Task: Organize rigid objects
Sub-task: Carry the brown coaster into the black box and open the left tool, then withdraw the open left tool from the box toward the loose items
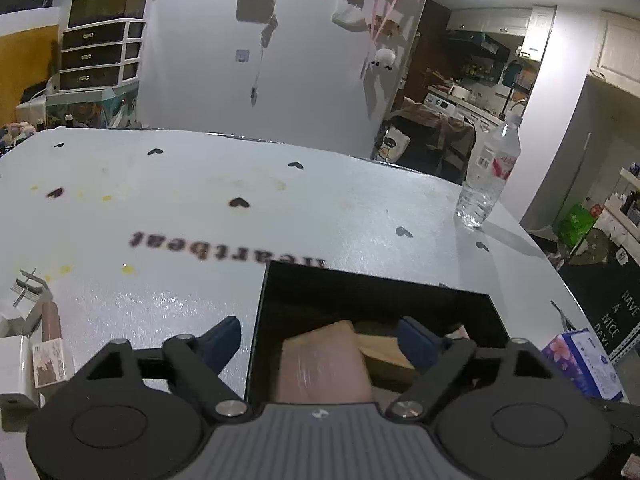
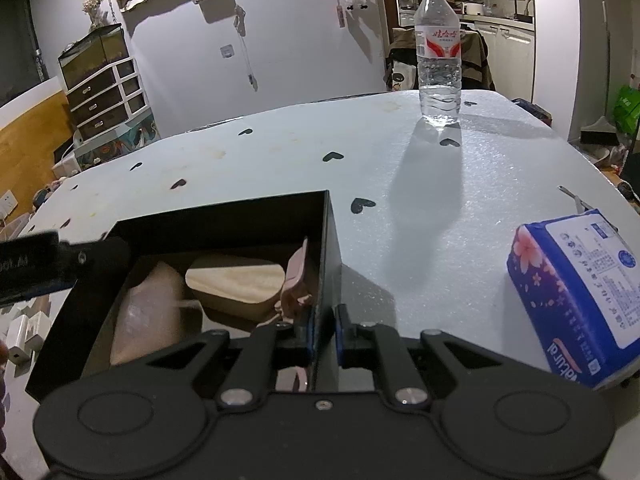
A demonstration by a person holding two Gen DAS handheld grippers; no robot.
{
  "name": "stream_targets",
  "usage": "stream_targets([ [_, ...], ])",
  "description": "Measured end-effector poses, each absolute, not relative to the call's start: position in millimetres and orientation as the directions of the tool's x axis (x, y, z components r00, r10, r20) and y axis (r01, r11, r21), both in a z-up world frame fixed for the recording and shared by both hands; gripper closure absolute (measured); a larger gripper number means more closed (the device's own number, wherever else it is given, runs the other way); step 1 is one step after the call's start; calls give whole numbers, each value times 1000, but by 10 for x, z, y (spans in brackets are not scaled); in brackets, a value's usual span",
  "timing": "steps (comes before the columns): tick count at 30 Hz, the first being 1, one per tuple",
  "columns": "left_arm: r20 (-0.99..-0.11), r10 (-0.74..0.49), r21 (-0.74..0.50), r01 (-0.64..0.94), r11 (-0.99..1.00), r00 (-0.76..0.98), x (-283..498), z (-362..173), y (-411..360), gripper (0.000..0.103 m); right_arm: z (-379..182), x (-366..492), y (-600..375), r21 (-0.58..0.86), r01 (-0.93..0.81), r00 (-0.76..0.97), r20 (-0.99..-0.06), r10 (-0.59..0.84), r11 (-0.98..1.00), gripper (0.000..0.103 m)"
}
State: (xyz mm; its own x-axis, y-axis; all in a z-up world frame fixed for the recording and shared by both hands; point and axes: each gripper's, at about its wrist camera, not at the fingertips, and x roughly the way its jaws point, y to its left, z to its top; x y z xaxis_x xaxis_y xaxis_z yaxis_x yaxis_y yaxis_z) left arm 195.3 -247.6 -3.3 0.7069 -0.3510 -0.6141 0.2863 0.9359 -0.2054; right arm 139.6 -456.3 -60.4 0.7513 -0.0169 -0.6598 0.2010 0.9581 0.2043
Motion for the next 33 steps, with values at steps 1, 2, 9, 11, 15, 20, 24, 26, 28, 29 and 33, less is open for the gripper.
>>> stream_targets([
  [1,-620,-355,-204,293,934,700,1945,-37,-2476,17,-604,1398,-4561,203,201,751,-660,-18,958,92],
  [2,-626,-362,-207,300,931,691,1941,-40,-2467,17,-606,1398,-4559,203,201,751,-660,-18,958,92],
  [9,-674,-381,-191,348,918,633,1876,-101,-2439,17,-607,1398,-4565,204,203,751,-660,-18,958,92],
  [11,-697,-381,-171,374,911,607,1870,-136,-2435,17,-608,1401,-4562,203,203,750,-661,-19,958,92],
  [15,-750,-359,-112,429,896,555,1890,-210,-2433,13,-609,1399,-4564,202,203,750,-661,-20,958,92],
  [20,-822,-346,-57,539,840,452,1979,-280,-2518,8,-615,1403,-4560,200,206,750,-662,-23,958,92],
  [24,-860,-303,4,599,801,410,2075,-366,-2632,6,-616,1404,-4558,201,209,749,-663,-24,957,92],
  [26,-881,-307,-25,613,790,359,2151,-390,-2661,6,-614,1409,-4557,200,210,747,-664,-25,957,92],
  [28,-898,-306,-41,632,774,316,2197,-400,-2704,6,-613,1410,-4556,198,210,747,-665,-26,957,92],
  [29,-907,-308,-59,638,767,287,2226,-409,-2713,6,-613,1410,-4556,197,210,747,-665,-27,958,92],
  [33,-944,-253,-74,612,788,212,2390,-468,-2745,6,-615,1411,-4557,197,211,746,-665,-28,957,92],
])
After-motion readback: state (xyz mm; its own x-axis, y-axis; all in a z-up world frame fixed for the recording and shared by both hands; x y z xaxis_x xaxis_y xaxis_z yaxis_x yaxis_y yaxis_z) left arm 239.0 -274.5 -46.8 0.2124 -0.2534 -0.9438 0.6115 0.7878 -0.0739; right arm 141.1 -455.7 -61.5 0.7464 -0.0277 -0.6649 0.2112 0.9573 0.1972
